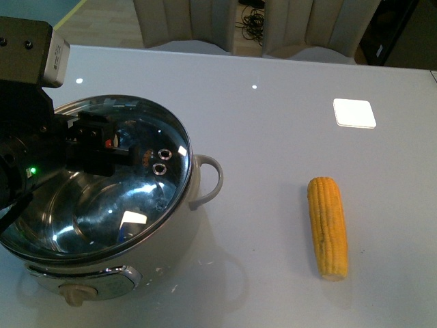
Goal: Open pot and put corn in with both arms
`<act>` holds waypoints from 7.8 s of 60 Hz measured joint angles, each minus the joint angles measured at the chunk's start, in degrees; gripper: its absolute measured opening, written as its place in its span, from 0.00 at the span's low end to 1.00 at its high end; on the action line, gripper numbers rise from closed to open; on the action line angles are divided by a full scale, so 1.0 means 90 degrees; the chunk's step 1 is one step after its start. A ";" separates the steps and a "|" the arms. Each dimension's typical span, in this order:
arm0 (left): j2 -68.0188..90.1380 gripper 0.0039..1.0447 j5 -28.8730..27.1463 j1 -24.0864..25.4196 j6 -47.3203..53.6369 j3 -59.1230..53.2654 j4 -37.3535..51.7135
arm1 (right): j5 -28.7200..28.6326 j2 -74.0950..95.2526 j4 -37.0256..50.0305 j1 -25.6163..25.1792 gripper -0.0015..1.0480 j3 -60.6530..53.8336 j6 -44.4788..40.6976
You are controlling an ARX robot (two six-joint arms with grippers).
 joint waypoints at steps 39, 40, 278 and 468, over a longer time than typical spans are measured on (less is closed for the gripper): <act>-0.1948 0.41 0.0243 0.1047 0.0311 0.0440 -0.1353 | 0.0000 0.0000 0.0000 0.0000 0.91 0.0000 0.0000; -0.2018 0.41 0.0277 0.1154 0.0328 0.0440 -0.1382 | 0.0000 0.0000 0.0000 0.0000 0.91 0.0000 0.0000; 0.0787 0.93 0.2739 0.5287 0.0350 0.0760 0.1457 | 0.0000 -0.0002 0.0000 0.0000 0.91 0.0000 0.0000; -1.2206 0.10 0.0860 0.1887 -0.0015 -0.2948 -0.6295 | 0.0000 -0.0002 0.0000 0.0000 0.91 0.0000 0.0000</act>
